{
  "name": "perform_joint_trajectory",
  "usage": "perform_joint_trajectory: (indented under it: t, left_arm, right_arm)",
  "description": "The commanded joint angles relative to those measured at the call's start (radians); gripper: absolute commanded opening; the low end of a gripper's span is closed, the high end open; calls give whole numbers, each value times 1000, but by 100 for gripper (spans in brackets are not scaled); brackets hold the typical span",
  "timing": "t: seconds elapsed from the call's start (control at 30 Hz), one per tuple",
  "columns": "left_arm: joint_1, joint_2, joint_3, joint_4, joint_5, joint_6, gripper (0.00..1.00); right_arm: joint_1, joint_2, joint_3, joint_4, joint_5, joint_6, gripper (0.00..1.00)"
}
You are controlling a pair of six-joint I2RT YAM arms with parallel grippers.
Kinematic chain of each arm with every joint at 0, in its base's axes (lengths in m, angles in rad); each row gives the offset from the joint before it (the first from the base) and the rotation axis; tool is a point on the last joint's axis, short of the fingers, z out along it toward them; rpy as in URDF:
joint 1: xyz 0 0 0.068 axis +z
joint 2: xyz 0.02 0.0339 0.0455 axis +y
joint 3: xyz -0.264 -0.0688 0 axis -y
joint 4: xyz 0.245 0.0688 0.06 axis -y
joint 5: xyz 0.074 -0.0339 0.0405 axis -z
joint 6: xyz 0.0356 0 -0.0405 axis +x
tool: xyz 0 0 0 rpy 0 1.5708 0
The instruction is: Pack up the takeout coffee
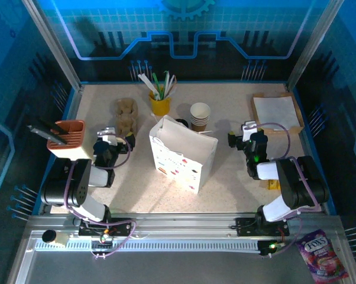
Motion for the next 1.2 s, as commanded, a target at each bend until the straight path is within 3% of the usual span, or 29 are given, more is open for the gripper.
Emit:
perform_joint_trajectory:
  t: [0.0, 0.13, 1.17]
  left_arm:
    - [10, 25, -45, 143, 2, 13, 100]
    - [10, 49, -80, 231, 3, 13, 100]
    - [10, 49, -80, 235, 69, 28, 100]
  right_arm:
    - [-14, -4, 11, 11, -5, 14, 99]
    - [-14, -2, 11, 11, -5, 14, 99]
    - [-15, -2, 11, 11, -5, 14, 99]
